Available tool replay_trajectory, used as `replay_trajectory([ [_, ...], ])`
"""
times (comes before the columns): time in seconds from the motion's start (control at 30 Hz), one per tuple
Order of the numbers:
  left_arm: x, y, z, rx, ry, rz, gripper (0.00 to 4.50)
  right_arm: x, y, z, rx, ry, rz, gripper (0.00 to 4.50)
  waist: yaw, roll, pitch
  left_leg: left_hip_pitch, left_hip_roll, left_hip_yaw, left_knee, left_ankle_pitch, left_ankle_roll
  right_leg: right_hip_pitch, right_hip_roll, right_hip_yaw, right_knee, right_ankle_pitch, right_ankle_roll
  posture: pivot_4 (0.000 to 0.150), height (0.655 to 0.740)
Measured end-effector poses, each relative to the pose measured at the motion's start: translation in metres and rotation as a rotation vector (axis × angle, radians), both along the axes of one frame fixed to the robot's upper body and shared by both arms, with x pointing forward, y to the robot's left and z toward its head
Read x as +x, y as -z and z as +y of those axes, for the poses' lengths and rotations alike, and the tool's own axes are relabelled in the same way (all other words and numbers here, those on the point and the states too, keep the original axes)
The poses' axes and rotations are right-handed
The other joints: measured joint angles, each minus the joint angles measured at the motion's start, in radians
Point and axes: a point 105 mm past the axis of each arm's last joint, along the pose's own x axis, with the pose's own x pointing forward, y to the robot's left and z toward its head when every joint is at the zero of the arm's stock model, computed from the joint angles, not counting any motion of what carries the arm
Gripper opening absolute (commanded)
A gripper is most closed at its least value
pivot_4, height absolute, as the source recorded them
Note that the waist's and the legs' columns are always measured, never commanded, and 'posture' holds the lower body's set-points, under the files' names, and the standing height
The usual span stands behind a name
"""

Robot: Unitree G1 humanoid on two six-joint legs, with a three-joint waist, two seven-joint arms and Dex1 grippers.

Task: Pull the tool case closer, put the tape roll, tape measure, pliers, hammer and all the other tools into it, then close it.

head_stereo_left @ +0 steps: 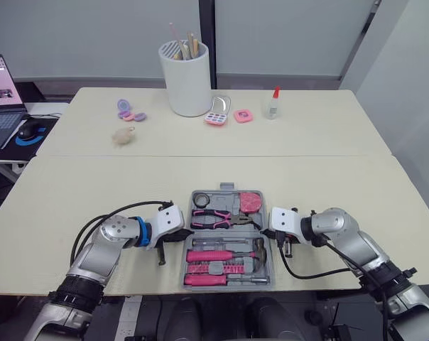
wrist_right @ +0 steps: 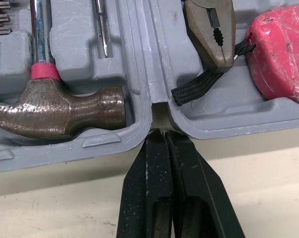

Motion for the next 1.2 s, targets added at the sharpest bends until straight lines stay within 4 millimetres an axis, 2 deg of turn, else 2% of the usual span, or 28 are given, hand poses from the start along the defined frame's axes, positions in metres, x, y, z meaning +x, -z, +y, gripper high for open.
replay_trajectory([
  [0.53, 0.002, -0.002, 0.005, 0.005, 0.022, -0.038, 0.0, 0.001, -0.002, -0.005, -0.001, -0.006, -0.019, 0.03, 0.0, 0.0, 0.0, 0.0, 0.0, 0.0, 0.0, 0.0, 0.0, 0.0, 0.0, 0.0, 0.0, 0.0, 0.0, 0.15, 0.74],
  [0.6, 0.001, -0.004, 0.013, 0.016, 0.019, -0.055, 0.0, 0.004, -0.007, -0.016, -0.014, 0.012, -0.037, 0.03, 0.0, 0.0, 0.0, 0.0, 0.0, 0.0, 0.0, 0.0, 0.0, 0.0, 0.0, 0.0, 0.0, 0.0, 0.0, 0.15, 0.74],
  [0.73, 0.0, -0.018, 0.044, 0.02, -0.044, -0.101, 0.0, 0.011, -0.02, -0.052, -0.037, 0.099, -0.064, 0.03, 0.0, 0.0, 0.0, 0.0, 0.001, 0.0, 0.0, 0.0, 0.0, 0.0, -0.001, 0.0, 0.0, 0.0, 0.0, 0.15, 0.74],
  [0.83, -0.007, -0.029, 0.061, 0.01, -0.074, -0.133, 0.0, 0.014, -0.033, -0.07, 0.057, 0.228, -0.005, 0.03, -0.002, 0.0, 0.0, 0.0, 0.003, 0.0, 0.0, 0.0, 0.0, 0.0, -0.004, 0.0, 0.0, 0.0, 0.0, 0.15, 0.74],
  [0.9, -0.02, -0.038, 0.055, -0.047, -0.038, -0.146, 0.0, 0.015, -0.046, -0.068, 0.218, 0.328, 0.089, 0.46, -0.004, 0.0, 0.0, 0.0, 0.004, 0.0, -0.001, 0.0, 0.0, 0.0, -0.005, 0.0, 0.0, 0.0, 0.0, 0.15, 0.74],
  [1.07, -0.055, -0.057, 0.022, -0.198, 0.088, -0.111, 0.0, 0.018, -0.071, -0.065, 0.582, 0.519, 0.396, 1.52, -0.001, 0.0, 0.0, 0.0, 0.002, 0.0, -0.001, 0.0, 0.0, 0.001, -0.006, 0.0, 0.0, 0.0, 0.0, 0.15, 0.74],
  [1.2, -0.07, -0.065, 0.003, -0.243, 0.155, -0.092, 0.0, 0.022, -0.082, -0.064, 0.719, 0.596, 0.55, 2.48, 0.001, 0.0, 0.0, 0.0, 0.001, -0.001, -0.001, 0.0, 0.0, 0.001, -0.006, 0.0, -0.001, 0.0, 0.0, 0.15, 0.74],
])
